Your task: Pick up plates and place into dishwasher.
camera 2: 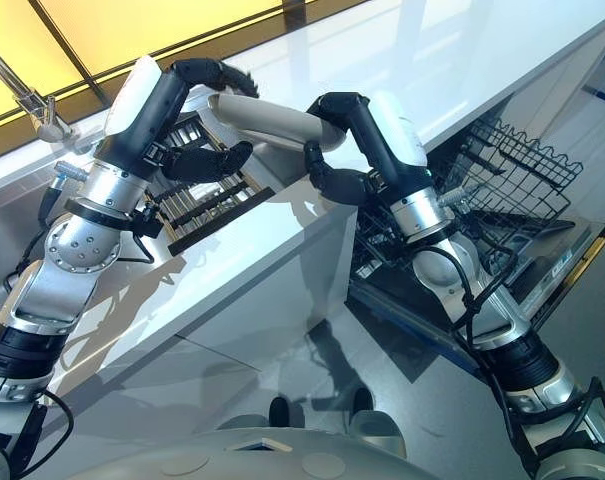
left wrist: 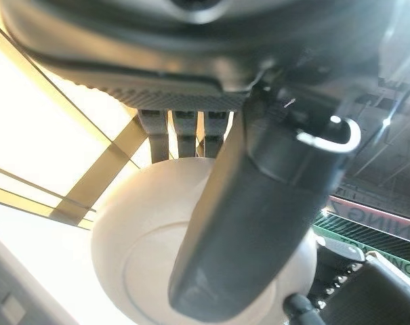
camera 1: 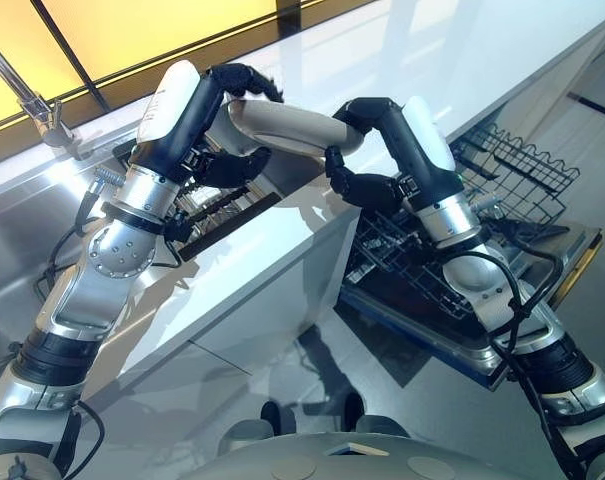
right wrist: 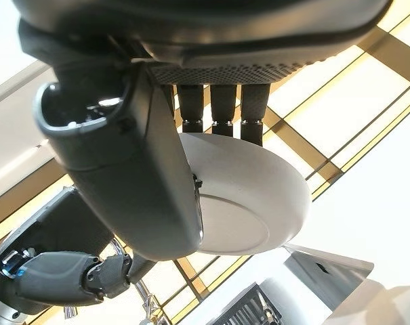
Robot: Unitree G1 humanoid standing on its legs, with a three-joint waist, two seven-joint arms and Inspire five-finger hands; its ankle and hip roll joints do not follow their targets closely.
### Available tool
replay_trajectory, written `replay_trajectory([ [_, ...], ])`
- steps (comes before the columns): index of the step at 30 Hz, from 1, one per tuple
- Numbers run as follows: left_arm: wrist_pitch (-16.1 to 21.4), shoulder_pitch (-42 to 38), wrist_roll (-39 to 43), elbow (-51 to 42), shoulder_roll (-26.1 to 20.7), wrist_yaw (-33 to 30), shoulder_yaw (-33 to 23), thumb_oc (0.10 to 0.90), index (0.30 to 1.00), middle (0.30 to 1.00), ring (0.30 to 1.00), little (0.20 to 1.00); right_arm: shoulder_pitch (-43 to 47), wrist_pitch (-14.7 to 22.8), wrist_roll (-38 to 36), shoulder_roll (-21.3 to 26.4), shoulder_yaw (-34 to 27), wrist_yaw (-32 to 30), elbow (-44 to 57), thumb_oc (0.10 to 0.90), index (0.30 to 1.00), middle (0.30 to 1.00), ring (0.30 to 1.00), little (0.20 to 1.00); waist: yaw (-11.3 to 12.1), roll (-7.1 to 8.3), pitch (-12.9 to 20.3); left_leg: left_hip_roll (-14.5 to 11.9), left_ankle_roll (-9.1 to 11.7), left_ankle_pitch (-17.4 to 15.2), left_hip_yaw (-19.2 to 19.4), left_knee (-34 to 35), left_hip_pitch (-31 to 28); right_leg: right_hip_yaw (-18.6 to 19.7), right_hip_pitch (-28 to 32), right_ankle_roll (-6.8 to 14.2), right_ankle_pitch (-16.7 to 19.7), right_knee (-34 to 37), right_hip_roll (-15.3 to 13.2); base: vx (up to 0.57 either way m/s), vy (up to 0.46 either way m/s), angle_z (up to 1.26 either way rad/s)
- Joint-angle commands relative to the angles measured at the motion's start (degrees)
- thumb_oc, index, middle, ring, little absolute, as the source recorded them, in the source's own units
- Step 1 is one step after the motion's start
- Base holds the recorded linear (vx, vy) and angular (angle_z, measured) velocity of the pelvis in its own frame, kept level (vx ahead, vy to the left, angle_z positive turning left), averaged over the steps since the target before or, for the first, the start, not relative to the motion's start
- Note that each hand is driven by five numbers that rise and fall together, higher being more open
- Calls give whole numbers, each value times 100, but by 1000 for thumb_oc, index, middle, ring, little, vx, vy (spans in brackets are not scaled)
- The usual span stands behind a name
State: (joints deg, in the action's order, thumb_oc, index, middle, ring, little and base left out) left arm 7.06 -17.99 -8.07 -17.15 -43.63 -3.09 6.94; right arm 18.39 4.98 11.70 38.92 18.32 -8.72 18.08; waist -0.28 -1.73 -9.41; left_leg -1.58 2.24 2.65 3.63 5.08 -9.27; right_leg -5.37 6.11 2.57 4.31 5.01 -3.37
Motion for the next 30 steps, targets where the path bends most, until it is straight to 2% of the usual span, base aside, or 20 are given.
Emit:
replay_trajectory([
  [1,478,-444,-206,-51,-427,-369,-254,800,900,900,900,900,425,395,-285,-122,-556,-233,283,100,300,300,300,200,-55,177,709,560,-224,-345,104,-8,266,-72,-128,438,-216,-238,45,0,0,0],
  [9,293,-497,-65,78,-493,-496,-425,800,900,900,900,900,344,353,-227,-139,-557,-188,237,100,300,300,300,200,-80,158,719,560,-222,-327,92,-8,278,-47,-145,433,-233,-286,51,0,0,0],
  [16,49,-164,-87,442,-448,-670,-677,800,900,900,900,900,62,349,-86,-68,-782,-304,44,100,300,300,300,200,-101,148,714,565,-239,-331,59,-8,269,-2,-150,430,-252,-315,59,0,0,0],
  [19,-50,-41,-284,656,-468,-766,-737,800,900,900,900,900,34,417,45,-19,-921,-584,-15,100,300,300,300,200,-111,146,709,568,-248,-336,46,-8,247,47,-140,421,-254,-316,72,11,1,-2],
  [23,-42,205,-509,1013,-489,-815,-778,800,900,900,900,900,-41,516,219,103,-1389,-1291,-120,100,300,300,300,200,-138,159,698,562,-261,-351,36,-13,220,127,-127,416,-260,-315,100,27,-13,-5],
  [27,-13,692,-597,1045,-324,-774,-888,800,900,900,900,900,-434,852,211,230,-2118,-1857,1,100,300,300,300,200,-193,160,691,570,-291,-360,25,-8,226,213,-152,422,-256,-333,142,24,-14,-13],
  [30,-32,787,-360,1231,-199,-780,-893,800,900,900,900,900,-578,1089,335,233,-2499,-2237,17,100,300,300,300,200,-246,161,687,569,-298,-374,29,-8,223,270,-167,428,-255,-347,159,20,-7,-2],
])
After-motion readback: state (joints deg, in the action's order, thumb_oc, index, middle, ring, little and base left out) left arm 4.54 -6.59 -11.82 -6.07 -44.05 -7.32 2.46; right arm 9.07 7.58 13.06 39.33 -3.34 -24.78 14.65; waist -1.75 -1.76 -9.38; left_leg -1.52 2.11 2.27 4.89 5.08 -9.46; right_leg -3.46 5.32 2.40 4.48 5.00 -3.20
